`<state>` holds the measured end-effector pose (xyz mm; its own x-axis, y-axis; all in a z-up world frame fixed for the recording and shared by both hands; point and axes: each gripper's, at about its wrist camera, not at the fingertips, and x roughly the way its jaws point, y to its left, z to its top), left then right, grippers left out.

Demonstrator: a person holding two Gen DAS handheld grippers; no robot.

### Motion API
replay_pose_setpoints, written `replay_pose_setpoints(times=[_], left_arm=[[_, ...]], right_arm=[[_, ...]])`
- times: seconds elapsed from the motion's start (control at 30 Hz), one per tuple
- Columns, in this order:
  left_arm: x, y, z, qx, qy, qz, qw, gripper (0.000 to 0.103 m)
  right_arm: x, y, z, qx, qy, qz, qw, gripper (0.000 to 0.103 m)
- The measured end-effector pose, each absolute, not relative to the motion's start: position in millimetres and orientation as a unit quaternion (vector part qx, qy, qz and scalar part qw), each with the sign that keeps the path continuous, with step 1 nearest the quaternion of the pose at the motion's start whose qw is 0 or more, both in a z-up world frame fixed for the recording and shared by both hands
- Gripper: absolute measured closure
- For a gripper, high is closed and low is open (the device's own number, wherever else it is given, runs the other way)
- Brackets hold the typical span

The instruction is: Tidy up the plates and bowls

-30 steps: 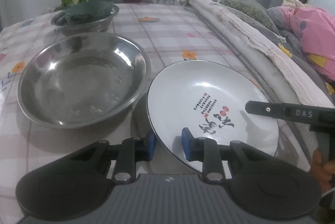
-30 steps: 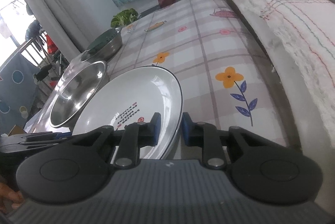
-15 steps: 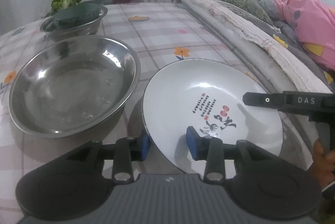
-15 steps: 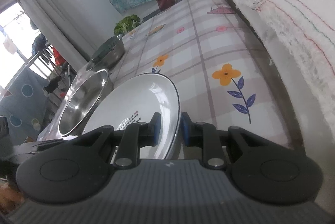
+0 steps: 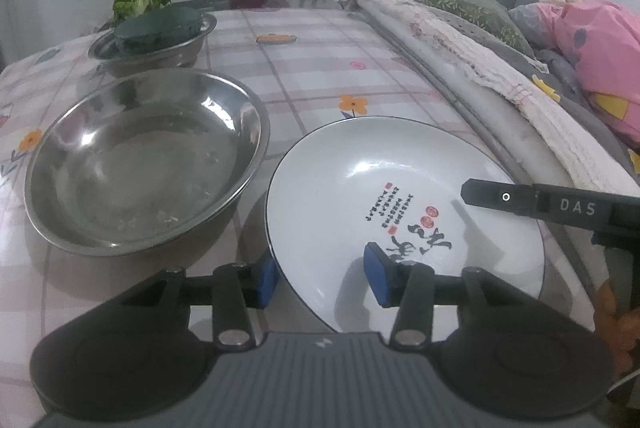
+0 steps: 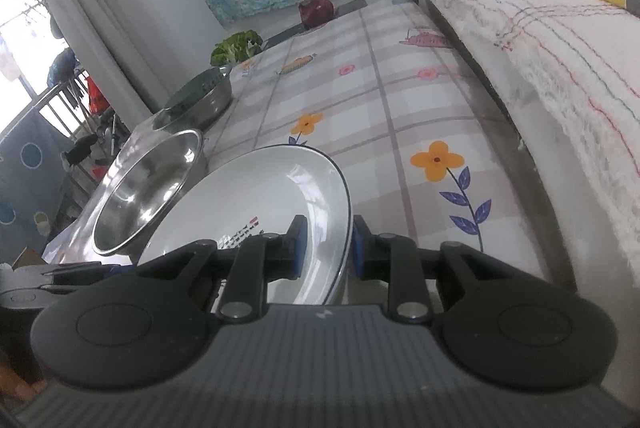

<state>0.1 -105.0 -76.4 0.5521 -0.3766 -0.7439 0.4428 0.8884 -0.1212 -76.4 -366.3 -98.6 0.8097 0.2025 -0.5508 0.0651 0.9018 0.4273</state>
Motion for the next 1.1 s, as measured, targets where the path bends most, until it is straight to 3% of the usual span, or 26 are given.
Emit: replay_pose_setpoints(times=[1.1], left_arm=[[12,-65,-22,-0.041,0.368,-0.216,0.904,0.059]], right_arm=[[-70,-342,-26,0.204,0.259,0.045,0.943,0.080]])
